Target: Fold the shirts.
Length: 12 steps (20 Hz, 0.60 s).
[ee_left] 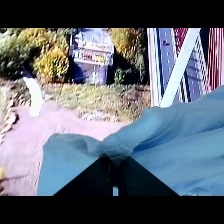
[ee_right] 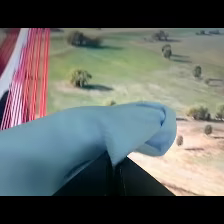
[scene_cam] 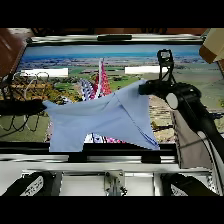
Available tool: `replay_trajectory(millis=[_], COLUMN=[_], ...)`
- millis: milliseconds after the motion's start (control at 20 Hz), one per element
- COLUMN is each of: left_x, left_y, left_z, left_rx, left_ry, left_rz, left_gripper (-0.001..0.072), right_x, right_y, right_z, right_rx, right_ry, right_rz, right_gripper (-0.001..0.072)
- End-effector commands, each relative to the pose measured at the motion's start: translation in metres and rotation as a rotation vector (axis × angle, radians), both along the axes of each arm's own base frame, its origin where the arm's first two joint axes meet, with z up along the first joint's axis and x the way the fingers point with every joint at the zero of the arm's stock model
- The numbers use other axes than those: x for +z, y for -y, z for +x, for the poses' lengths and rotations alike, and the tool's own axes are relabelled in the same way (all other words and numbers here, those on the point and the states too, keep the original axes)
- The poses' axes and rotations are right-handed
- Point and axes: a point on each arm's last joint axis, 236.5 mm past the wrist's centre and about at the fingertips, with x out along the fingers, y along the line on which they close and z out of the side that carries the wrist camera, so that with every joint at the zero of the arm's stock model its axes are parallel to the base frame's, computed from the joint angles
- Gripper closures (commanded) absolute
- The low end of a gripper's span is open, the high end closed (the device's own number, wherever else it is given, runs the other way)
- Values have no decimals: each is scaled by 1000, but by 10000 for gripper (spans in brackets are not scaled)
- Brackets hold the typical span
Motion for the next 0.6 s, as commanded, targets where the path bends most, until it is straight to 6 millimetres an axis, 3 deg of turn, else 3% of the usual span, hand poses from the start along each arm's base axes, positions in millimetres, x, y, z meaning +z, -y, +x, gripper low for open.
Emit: replay_trajectory(millis=[0,150,200,250,300,450,550], left_x=[-50,-91,-101,-104,-104,-94,-98], left_y=[-2,8,14,15,9,-37,-64], left_z=[67,83,82,78,71,30,0], left_rx=[19,39,39,24,2,-84,-95], left_ry=[-25,-126,-161,-194,-224,-391,-505], left_rz=[-64,-162,-193,-201,-183,-42,28], left_gripper=[670,638,452,184,66,111,111], right_x=[-16,-77,-89,-90,-82,-45,-39], right_y=[-15,-20,-21,-21,-18,11,43], right_z=[58,51,45,40,36,2,-45], right_rx=[-133,-201,-216,-218,-209,-151,-122], right_ry=[75,-110,-162,-185,-186,-219,-350], right_rz=[252,301,313,309,293,173,63], right_gripper=[634,610,608,468,150,127,127])
